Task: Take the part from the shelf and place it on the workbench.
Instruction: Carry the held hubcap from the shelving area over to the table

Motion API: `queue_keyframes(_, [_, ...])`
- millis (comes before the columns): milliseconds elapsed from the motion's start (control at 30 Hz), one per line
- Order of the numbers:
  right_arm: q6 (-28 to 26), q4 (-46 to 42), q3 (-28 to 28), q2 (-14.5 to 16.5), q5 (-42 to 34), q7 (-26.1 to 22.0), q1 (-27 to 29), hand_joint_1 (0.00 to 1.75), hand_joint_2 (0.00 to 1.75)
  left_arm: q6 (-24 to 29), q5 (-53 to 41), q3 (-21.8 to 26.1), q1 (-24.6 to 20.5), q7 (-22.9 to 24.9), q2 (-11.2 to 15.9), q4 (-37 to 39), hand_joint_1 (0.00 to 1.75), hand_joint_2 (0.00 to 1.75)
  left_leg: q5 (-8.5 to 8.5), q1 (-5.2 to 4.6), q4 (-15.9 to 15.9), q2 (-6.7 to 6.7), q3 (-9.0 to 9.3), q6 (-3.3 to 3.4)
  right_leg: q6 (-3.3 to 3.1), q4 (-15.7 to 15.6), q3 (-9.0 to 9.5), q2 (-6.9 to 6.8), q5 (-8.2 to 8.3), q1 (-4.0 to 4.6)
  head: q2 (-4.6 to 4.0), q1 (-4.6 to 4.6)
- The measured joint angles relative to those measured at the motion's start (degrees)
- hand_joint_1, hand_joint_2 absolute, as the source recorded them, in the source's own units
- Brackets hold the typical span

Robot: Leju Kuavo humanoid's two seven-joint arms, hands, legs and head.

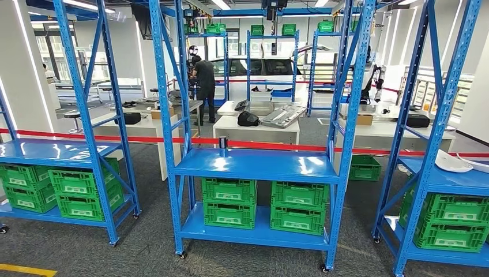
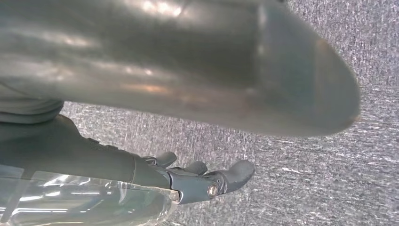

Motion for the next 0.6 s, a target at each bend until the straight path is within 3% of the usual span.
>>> queue_keyframes(67, [0.0,-0.01,0.0,-0.15,0.14,-0.03,-0.02,0.0,0.0,-0.27,0.34,-0.05,-0.08,-0.05,0.01,-0.27,1.75,1.75,-0.23,-0.2,0.85,-0.48,-0.53,-0.52,-0.34,-5.62,2.92,0.39,1.63,-0.04,0.0,0.0])
queue_keyframes(167, [0.04,-0.04,0.0,-0.15,0.24,-0.05,-0.13,0.0,0.0,-0.72,0.83,-0.16,-0.09,-0.14,0.13,-0.6,1.75,1.75,-0.17,-0.23,1.3,-0.96,-1.11,-1.29,-1.57,-6.23,3.18,-0.1,2.03,0.13,0.0,-0.08])
queue_keyframes(233, [0.1,-0.07,0.0,-0.14,0.31,-0.05,-0.2,0.0,0.0,-0.94,1.17,-0.2,-0.11,-0.14,0.31,-0.76,1.75,1.75,-1.51,-0.02,3.22,-0.66,-2.07,-1.86,-2.14,-6.33,3.19,-0.54,2.25,-0.14,0.01,-0.21])
queue_keyframes(333, [0.17,-0.09,0.0,-0.18,0.42,-0.05,-0.2,0.0,0.0,-1.63,1.98,-0.23,-0.13,-0.08,0.49,-0.89,1.75,1.75,-6.87,0.47,13.57,0.13,-6.71,-2.74,-2.72,-6.35,3.01,-1.37,2.35,-0.06,0.0,-0.47])
queue_keyframes(367, [0.19,-0.09,0.0,-0.19,0.46,-0.05,-0.19,0.0,0.0,-1.9,2.22,-0.28,-0.11,-0.06,0.56,-0.9,1.75,1.75,-8.03,0.57,16.82,0.26,-8.2,-2.87,-2.73,-6.34,2.92,-1.73,2.36,0.05,0.0,-0.5])
queue_keyframes(400, [0.21,-0.09,0.0,-0.19,0.5,-0.04,-0.2,0.0,0.0,-2.1,2.37,-0.35,-0.11,-0.04,0.64,-0.9,1.75,1.75,-8.11,0.63,18.12,0.38,-8.75,-2.88,-2.73,-6.33,2.88,-2.14,2.36,0.15,0.0,-0.53])
queue_keyframes(433, [0.22,-0.09,0.0,-0.19,0.52,-0.04,-0.22,0.0,0.0,-2.25,2.5,-0.43,-0.11,-0.03,0.73,-0.9,1.75,1.75,-7.16,0.64,17.09,0.5,-8.15,-2.78,-2.73,-6.33,2.89,-2.55,2.36,0.26,0.0,-0.55])
queue_keyframes(533, [0.25,-0.15,0.0,-0.13,0.64,-0.03,-0.34,0.0,0.0,-2.49,2.7,-0.54,-0.18,-0.02,0.88,-1.05,1.75,1.75,-2.41,0.08,5.37,2.77,-1.96,-1.61,-2.69,-6.36,3.08,-3.82,2.34,0.66,0.0,-0.59])
queue_keyframes(600, [0.27,-0.2,0.0,-0.07,0.71,-0.02,-0.37,0.0,0.0,-2.63,2.8,-0.56,-0.3,-0.03,0.92,-1.17,1.75,1.75,-1.69,-0.53,1.44,3.94,-0.13,-0.88,-2.52,-6.41,3.09,-4.72,2.32,0.79,0.01,-0.56])
